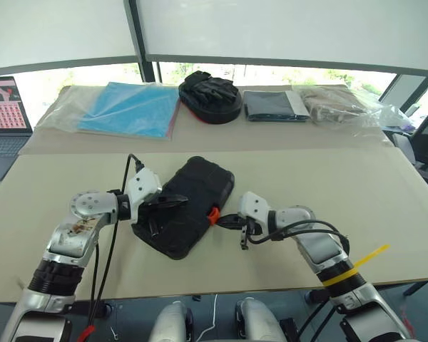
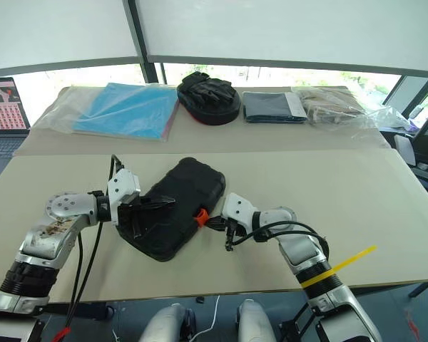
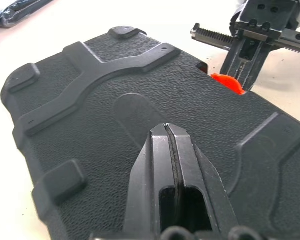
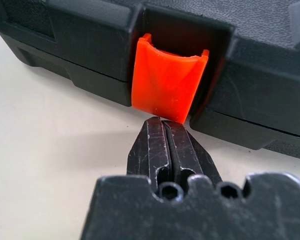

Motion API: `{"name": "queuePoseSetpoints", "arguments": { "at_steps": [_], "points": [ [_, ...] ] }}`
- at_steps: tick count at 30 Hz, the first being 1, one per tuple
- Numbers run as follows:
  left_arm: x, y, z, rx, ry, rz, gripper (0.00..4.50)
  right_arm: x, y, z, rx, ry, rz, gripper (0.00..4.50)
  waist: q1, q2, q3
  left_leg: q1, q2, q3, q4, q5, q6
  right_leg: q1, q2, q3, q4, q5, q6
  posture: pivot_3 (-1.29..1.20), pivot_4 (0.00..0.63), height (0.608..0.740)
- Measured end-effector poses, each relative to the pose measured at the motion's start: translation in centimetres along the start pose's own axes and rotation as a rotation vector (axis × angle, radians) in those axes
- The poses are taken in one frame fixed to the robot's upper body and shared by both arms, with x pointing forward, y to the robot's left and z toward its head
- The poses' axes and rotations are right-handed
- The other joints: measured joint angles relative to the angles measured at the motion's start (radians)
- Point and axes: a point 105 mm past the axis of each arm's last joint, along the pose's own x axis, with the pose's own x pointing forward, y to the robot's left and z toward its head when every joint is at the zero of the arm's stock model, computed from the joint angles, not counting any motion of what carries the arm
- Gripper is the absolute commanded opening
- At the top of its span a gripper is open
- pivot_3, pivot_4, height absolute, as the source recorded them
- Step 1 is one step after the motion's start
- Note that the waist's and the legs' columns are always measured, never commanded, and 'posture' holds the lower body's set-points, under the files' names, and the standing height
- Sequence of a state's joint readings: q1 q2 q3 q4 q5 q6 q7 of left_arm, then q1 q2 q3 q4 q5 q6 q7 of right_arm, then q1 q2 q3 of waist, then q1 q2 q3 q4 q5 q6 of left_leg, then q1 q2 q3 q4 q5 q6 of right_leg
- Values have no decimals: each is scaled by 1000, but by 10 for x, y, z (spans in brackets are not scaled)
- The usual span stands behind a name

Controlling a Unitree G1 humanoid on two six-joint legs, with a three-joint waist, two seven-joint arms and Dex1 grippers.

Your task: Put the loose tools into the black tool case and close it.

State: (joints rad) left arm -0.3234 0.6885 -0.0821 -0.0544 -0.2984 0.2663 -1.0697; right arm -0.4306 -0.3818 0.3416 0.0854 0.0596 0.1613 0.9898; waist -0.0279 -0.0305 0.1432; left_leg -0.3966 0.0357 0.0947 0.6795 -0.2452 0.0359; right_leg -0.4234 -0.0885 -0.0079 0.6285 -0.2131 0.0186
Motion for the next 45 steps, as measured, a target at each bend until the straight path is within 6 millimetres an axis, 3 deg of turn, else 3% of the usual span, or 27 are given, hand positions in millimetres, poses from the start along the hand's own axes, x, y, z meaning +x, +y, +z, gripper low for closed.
{"name": "queuePoseSetpoints", "arguments": {
  "at_steps": [20,24,27,29,32,36,40,41,44,45],
  "points": [
    [-4,-11,-1,-15,5,45,10,16,-11,8,16,23,-11,0,-16,1,0,4,1,1,-4,1,-1,0,0,1,2,-2,-3,0,150,740],
    [-4,-9,0,-24,-33,72,10,5,-12,6,23,10,-17,0,-11,1,0,4,0,1,-4,1,-2,1,-1,1,1,-2,-3,0,150,740],
    [-9,-7,6,-39,-112,118,10,-10,-11,20,3,-64,-20,0,-10,1,0,3,1,1,-4,1,-2,1,-1,1,1,-3,-2,0,150,740],
    [-21,-7,5,-79,-148,147,0,-33,-10,29,-17,-108,-32,717,-9,1,0,2,1,0,-4,0,-2,0,-2,0,0,-3,-2,0,150,740],
    [-47,-7,-1,-106,-124,184,594,-61,-9,20,1,-91,-65,1595,-6,1,0,0,1,-1,-5,0,-3,-1,-2,-1,0,-3,-2,0,150,740],
    [-89,-11,-19,-151,-45,266,1921,-93,-2,1,21,-33,-98,2936,-3,0,1,-2,1,-1,-5,-1,-4,-3,-3,-2,-1,-5,-2,0,150,740],
    [-128,-21,-43,-162,48,349,3274,-116,-6,-2,-59,-31,-145,4279,4,1,1,-1,1,0,-5,-1,-4,-3,-3,-2,-3,-11,-6,0,150,740],
    [-134,-27,-54,-185,73,352,3534,-119,-7,-2,-66,-46,-148,4500,6,1,1,-1,1,0,-5,-1,-4,-3,-3,-2,-3,-11,-6,0,150,740],
    [-145,-42,-80,-227,137,378,4468,-128,-7,-9,-47,-67,-152,4500,17,-2,3,-2,1,0,-5,-1,-4,-4,-4,-3,-3,-10,-8,0,150,740],
    [-147,-44,-84,-217,152,389,4468,-131,-8,-11,-36,-72,-157,4500,22,-3,4,-4,1,-1,-4,-1,-4,-4,-4,-4,-3,-9,-9,0,150,740]
  ]
}}
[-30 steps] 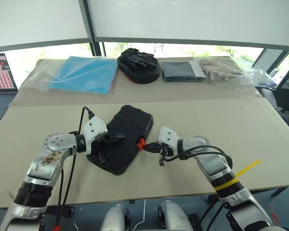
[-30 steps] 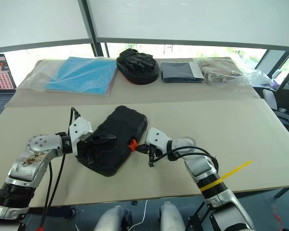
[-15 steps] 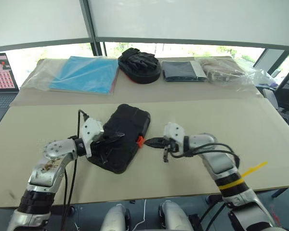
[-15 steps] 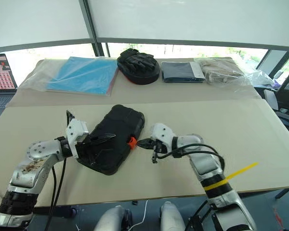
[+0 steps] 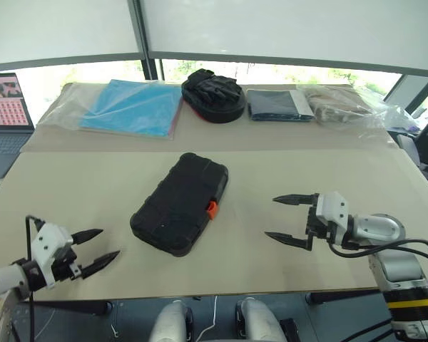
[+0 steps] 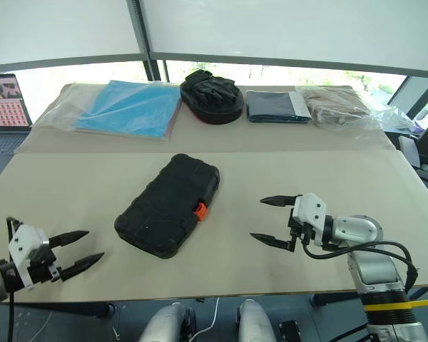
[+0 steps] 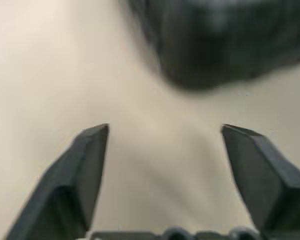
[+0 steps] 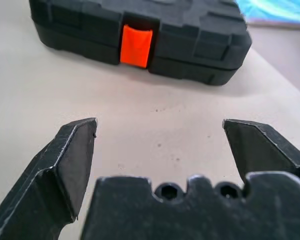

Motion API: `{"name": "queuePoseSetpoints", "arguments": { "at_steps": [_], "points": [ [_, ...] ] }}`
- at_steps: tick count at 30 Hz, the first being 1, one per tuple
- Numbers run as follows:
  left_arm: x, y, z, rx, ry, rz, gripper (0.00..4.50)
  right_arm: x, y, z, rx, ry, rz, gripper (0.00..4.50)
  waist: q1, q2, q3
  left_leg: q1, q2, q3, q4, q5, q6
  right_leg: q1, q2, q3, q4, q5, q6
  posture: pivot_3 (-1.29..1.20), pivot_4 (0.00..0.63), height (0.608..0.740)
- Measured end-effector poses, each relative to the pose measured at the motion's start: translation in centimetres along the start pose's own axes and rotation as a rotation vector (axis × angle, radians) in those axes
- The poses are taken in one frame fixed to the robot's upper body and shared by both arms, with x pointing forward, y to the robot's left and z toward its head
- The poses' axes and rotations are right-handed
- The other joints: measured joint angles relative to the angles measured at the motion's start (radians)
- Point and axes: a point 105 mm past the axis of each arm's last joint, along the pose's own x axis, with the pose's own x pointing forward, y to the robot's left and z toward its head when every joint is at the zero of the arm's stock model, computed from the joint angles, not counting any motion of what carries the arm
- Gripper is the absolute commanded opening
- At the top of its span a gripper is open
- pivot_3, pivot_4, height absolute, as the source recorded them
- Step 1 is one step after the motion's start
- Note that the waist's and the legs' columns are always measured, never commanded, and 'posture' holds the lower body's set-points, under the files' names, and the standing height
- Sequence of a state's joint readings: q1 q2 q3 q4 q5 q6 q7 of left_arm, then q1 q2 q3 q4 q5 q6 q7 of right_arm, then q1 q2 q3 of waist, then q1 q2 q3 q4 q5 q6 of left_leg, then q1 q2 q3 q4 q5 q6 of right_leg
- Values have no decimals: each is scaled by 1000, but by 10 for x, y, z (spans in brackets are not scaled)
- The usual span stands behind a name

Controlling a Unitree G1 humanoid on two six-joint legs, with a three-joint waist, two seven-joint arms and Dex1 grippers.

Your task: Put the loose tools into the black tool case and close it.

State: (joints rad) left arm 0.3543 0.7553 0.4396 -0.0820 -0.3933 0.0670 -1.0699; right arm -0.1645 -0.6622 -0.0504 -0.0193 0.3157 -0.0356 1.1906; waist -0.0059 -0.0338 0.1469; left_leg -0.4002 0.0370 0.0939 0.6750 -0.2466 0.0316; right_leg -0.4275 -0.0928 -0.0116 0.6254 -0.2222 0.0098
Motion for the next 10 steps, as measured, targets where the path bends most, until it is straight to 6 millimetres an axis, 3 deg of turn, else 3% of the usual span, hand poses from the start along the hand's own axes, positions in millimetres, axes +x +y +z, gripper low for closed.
{"name": "queuePoseSetpoints", "arguments": {
  "at_steps": [5,10],
  "points": [
    [-1,7,3,72,-27,74,4468,-2,-1,1,-5,-19,-5,4500,19,0,0,-1,0,0,1,-4,-6,-1,-3,0,0,0,0,0,150,740],
    [1,5,5,92,-55,103,4468,-4,0,-4,2,-15,-13,4500,18,0,0,-4,0,0,0,-1,1,-4,-1,0,-1,1,1,0,150,740]
  ]
}}
